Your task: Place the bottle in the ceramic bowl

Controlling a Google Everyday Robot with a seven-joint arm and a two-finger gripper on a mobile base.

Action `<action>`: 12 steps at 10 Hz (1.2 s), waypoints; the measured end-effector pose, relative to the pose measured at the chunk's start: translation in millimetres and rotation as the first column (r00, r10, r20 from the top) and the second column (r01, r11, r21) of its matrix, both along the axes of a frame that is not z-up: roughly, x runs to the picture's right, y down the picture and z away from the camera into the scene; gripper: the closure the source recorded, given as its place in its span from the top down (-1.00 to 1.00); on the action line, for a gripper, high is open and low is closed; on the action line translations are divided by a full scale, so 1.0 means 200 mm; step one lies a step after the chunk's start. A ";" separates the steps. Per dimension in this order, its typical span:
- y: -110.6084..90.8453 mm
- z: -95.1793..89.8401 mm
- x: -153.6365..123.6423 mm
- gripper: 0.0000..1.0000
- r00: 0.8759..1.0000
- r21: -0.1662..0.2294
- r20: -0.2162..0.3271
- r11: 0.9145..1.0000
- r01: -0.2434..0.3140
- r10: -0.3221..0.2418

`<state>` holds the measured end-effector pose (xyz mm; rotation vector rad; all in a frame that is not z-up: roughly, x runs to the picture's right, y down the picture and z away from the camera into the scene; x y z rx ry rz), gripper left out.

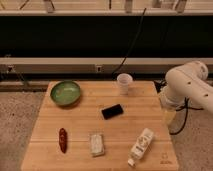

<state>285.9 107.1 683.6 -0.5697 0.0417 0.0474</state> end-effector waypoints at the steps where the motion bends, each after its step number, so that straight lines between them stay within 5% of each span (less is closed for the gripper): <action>1: 0.00 0.00 0.00 0.60 1.000 0.000 0.000 1.000 0.000 0.000; 7: 0.00 0.00 0.00 0.60 1.000 0.000 0.000 1.000 0.000 0.000; 12: 0.21 0.12 -0.08 0.60 1.000 -0.012 0.024 1.000 -0.011 0.012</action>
